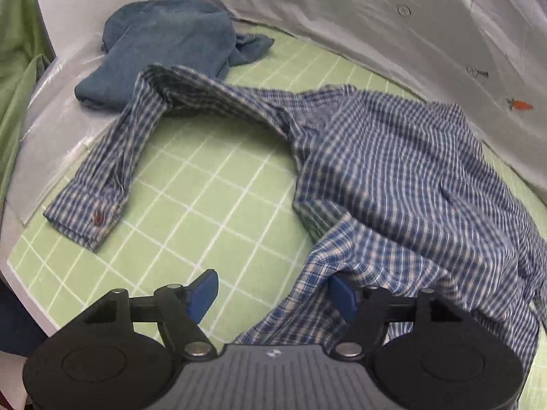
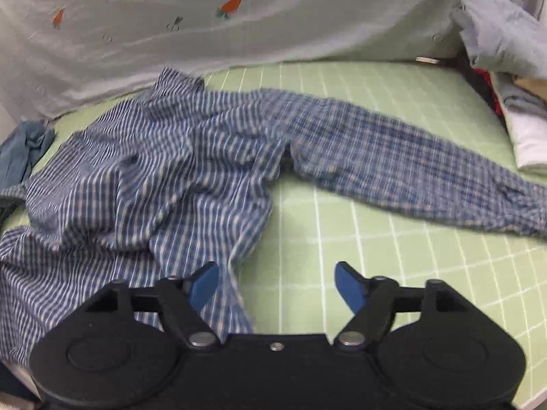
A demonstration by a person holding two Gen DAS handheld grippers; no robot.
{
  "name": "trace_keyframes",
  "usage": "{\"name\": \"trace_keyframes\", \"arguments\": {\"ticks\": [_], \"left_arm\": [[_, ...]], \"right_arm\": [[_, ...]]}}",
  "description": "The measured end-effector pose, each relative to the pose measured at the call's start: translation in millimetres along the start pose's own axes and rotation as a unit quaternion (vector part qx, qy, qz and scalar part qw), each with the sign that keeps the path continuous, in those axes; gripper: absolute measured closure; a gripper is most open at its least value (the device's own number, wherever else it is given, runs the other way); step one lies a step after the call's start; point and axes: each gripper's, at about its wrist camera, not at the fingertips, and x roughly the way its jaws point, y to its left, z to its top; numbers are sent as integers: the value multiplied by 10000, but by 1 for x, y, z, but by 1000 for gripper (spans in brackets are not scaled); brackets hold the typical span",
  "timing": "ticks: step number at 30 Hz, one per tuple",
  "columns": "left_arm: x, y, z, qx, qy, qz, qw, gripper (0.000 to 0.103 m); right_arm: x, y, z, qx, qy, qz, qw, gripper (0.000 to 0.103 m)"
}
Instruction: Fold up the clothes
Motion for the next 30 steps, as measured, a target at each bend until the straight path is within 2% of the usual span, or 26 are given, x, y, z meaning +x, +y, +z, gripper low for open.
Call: {"name": "trace_keyframes", "arguments": {"ticks": [2,6,8,10,13,16,21,23,25,30], "left_arm": [[-2,4,19,-156,-211,72,9996,26],[-2,7,60,-295,-563,193,9978,24],[3,3,80,-209,-712,122,9972,21],[19,-7,98,-6,-734,4,9973,19],[55,-32,133,432,-510,95,9977,19],[92,-63,162,858,-310,-88,9958,19],[151,-115,190,1233,-150,-419,9914,19],[171,-136,199,1524,-159,-636,9861,19],[189,-156,208,1785,-167,-774,9807,19],[217,-199,228,2265,-267,-1035,9681,20]], "right_arm": [[11,7,23,-74,-186,-106,9997,21],[43,21,73,50,-408,-28,9992,21],[62,29,98,125,-494,74,9987,21],[87,43,122,194,-510,258,9982,21],[127,68,156,266,-369,465,9979,21],[164,91,185,325,-312,640,9969,21],[228,119,213,264,-33,995,9947,24],[244,127,219,118,50,1032,9946,24],[259,135,225,-28,133,1069,9942,32],[279,140,234,-128,206,1181,9927,42]]}}
